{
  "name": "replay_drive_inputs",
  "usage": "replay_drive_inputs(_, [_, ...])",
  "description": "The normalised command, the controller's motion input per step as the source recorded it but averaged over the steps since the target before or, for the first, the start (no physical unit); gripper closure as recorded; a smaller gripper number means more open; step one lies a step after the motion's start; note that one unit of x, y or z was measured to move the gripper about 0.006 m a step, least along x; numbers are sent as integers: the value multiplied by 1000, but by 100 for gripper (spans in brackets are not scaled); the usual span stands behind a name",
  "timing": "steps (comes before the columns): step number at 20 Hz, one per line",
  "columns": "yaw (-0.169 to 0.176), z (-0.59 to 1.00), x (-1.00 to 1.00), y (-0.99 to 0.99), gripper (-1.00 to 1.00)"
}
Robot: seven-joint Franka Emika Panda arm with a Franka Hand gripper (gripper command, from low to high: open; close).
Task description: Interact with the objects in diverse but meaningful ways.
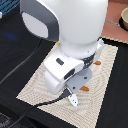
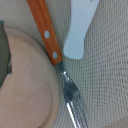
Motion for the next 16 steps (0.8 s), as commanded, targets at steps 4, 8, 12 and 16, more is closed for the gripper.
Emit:
replay_drive_inputs(4, [-74,-14,377,-134,-100])
replay_drive_inputs(8, [-70,-69,398,-124,-100])
replay_drive_inputs(12, [-70,-102,454,-91,-100])
replay_drive_inputs(16, [-61,-164,398,-151,-100])
